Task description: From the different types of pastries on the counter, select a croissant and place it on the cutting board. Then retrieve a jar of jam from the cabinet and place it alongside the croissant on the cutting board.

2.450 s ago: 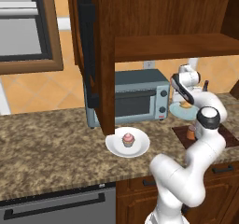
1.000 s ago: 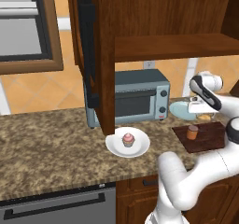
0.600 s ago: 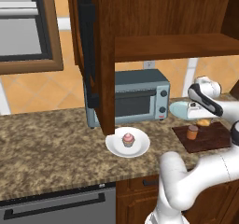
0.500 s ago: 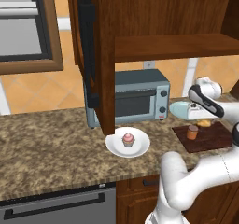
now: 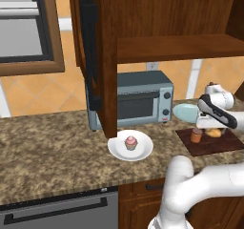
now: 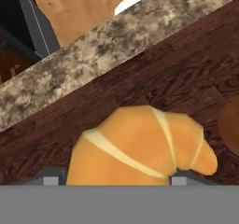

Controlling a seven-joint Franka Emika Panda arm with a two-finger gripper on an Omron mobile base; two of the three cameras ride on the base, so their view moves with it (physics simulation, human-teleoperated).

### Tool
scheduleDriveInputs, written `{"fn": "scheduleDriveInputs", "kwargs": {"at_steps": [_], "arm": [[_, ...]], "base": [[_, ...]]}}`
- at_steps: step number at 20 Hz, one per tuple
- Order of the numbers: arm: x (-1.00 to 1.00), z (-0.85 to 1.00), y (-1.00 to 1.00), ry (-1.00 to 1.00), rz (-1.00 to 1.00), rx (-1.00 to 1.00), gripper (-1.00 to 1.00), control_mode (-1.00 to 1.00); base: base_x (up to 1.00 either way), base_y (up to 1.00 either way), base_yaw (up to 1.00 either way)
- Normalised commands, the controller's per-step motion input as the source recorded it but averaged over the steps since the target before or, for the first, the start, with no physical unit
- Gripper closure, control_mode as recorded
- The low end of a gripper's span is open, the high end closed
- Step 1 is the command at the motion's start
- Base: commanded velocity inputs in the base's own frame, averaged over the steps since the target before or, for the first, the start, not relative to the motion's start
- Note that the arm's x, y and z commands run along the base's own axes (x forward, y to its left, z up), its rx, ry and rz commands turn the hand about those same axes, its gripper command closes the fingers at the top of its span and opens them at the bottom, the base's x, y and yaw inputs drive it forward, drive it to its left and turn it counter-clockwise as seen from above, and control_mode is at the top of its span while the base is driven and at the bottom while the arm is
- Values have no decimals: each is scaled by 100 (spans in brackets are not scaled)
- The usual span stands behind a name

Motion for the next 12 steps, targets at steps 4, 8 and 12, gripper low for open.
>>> {"fn": "scheduleDriveInputs", "kwargs": {"at_steps": [4,8,12], "arm": [[0,-30,0,-3,-3,-7,100,-100],[0,-22,0,-4,-2,-7,100,-100],[0,-7,0,-3,-3,-2,-100,-100]], "base": [[0,0,0],[0,0,0],[0,0,0]]}}
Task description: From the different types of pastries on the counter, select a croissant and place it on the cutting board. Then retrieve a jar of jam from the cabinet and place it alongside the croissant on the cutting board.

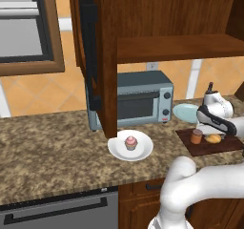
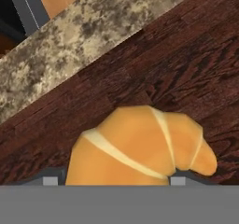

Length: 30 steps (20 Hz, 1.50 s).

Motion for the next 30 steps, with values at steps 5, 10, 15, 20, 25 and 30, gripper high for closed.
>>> {"fn": "scheduleDriveInputs", "kwargs": {"at_steps": [5,10,15,20,25,30], "arm": [[-2,6,-1,-3,-1,0,-100,-100],[-1,32,0,0,0,0,-100,-100],[-1,35,0,0,0,4,-100,-100],[-40,73,0,0,0,8,-100,-100],[-79,37,0,-3,-1,0,-100,-100],[-100,23,9,-15,0,-1,-100,-100]], "base": [[0,0,0],[0,0,0],[0,0,0],[0,0,0],[0,0,0],[0,0,0]]}}
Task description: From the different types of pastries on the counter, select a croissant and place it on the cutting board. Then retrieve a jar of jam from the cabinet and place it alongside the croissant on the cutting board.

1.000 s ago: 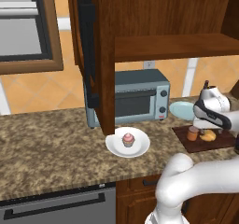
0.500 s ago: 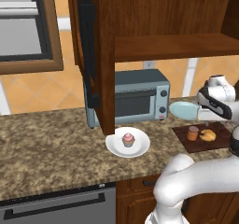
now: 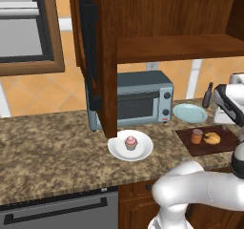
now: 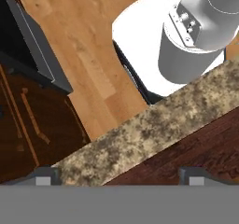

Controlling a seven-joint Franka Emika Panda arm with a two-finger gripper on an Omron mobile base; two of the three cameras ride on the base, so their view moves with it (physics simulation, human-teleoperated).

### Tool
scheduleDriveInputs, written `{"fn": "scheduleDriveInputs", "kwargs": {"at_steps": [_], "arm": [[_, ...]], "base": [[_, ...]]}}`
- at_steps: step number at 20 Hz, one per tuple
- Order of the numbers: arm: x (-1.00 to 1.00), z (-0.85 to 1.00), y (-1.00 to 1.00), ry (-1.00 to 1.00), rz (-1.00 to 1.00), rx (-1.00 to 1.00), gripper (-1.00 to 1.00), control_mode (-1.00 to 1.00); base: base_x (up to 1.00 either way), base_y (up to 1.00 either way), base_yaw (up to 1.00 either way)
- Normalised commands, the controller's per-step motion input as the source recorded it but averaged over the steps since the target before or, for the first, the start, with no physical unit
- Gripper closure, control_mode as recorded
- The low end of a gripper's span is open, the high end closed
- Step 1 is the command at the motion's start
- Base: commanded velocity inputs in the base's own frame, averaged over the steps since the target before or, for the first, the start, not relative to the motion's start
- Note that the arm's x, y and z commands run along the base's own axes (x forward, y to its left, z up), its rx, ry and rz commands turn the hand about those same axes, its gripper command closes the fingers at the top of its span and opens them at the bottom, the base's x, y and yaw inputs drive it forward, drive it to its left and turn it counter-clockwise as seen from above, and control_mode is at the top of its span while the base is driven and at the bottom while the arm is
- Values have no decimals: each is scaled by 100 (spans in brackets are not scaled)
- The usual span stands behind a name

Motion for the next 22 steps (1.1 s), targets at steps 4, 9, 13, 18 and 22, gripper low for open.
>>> {"fn": "scheduleDriveInputs", "kwargs": {"at_steps": [4,9,13,18,22], "arm": [[-100,26,12,-24,0,-3,-100,-100],[-79,10,21,-15,0,-9,-100,-100],[-63,0,28,-9,1,-12,-100,-100],[-57,6,9,-11,0,-8,-100,-100],[-59,7,5,-15,0,-7,-100,-100]], "base": [[0,0,0],[0,0,0],[0,0,0],[0,0,0],[0,0,0]]}}
